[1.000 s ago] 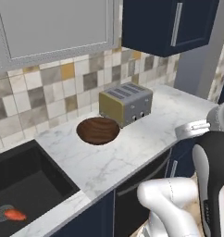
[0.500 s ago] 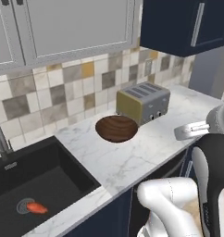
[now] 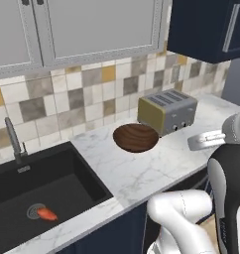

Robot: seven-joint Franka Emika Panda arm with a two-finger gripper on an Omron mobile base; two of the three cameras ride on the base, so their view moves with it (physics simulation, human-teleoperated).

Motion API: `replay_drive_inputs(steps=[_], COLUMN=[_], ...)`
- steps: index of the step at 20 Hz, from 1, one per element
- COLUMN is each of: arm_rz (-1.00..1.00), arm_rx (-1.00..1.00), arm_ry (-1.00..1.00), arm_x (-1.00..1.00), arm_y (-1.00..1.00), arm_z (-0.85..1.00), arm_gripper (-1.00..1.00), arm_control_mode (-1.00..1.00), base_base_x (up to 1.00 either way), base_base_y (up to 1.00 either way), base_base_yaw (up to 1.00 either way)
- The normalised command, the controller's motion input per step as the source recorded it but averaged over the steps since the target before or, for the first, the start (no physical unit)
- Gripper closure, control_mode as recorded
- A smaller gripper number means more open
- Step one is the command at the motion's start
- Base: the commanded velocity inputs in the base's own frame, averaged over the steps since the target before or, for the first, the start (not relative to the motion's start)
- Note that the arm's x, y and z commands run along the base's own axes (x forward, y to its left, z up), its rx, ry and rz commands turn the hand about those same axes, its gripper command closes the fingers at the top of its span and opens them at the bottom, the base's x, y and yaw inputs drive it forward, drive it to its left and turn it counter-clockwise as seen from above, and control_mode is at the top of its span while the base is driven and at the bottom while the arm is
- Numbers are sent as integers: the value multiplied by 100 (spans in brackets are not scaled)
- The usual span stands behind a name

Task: Clear the mugs and bowl far away from the sink.

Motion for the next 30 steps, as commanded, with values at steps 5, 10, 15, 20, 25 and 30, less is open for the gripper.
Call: replay_drive_inputs(steps=[5,10,15,20,25,30], arm_rz=[0,0,-12,-27,-7,0], arm_rx=[0,0,16,23,19,-1], arm_ry=[0,0,35,35,4,-15], arm_x=[0,0,49,22,0,0], arm_y=[0,0,-2,0,-6,-1], arm_z=[0,0,-5,-8,-38,-27], arm_gripper=[-100,-100,-100,-100,-100,-100], arm_control_mode=[100,100,-100,-100,-100,-100], base_base_x=[57,61,0,0,0,0], base_base_y=[0,-1,0,0,0,0], base_base_yaw=[38,31,0,0,0,0])
